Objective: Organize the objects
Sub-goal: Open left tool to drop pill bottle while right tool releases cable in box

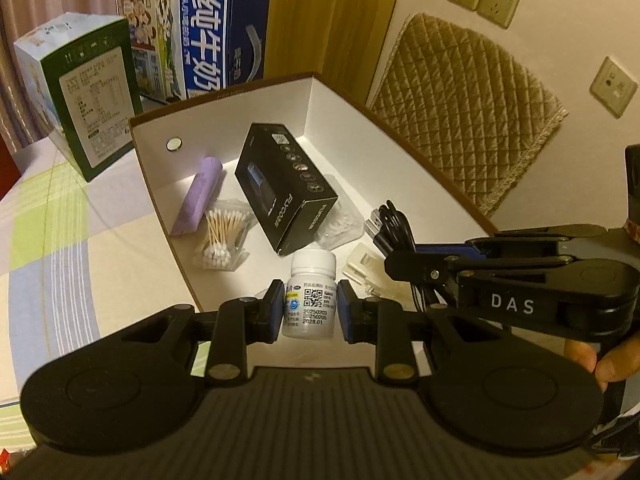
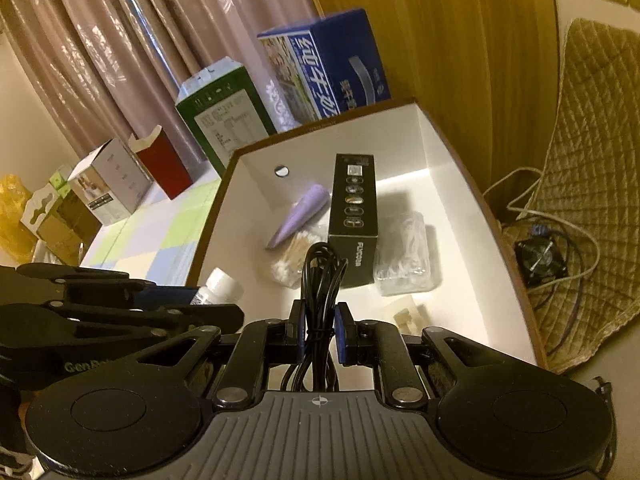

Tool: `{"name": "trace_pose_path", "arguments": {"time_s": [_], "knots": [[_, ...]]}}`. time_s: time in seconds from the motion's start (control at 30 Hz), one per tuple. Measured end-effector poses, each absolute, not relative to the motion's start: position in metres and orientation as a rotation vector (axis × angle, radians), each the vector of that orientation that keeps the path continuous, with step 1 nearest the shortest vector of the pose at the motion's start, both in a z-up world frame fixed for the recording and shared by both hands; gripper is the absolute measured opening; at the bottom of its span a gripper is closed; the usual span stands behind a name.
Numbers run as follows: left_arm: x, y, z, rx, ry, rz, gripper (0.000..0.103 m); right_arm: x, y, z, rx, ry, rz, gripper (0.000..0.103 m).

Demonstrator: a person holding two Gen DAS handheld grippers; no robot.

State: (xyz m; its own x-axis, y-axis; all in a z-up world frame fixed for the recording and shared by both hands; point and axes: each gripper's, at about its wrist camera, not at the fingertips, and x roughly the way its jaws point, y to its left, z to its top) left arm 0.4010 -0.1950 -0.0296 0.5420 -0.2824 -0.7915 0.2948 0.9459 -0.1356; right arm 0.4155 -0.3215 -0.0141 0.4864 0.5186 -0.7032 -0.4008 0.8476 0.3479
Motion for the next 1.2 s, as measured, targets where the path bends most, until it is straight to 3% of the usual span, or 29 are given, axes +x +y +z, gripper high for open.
{"name": "trace_pose_path", "arguments": {"time_s": [0.47,1.2], "knots": [[0.437,-0.197,-0.058,0.055,1.014,-0.302,0.023,0.455,-0.301,-0.054,0.141,1.004,0.516,0.011],[0.466,-0.194,-0.069,0.084,1.027,-0.266,0.024,0.458,-0.305,-0.051,0.146,0.986,0.498,0.011]]}}
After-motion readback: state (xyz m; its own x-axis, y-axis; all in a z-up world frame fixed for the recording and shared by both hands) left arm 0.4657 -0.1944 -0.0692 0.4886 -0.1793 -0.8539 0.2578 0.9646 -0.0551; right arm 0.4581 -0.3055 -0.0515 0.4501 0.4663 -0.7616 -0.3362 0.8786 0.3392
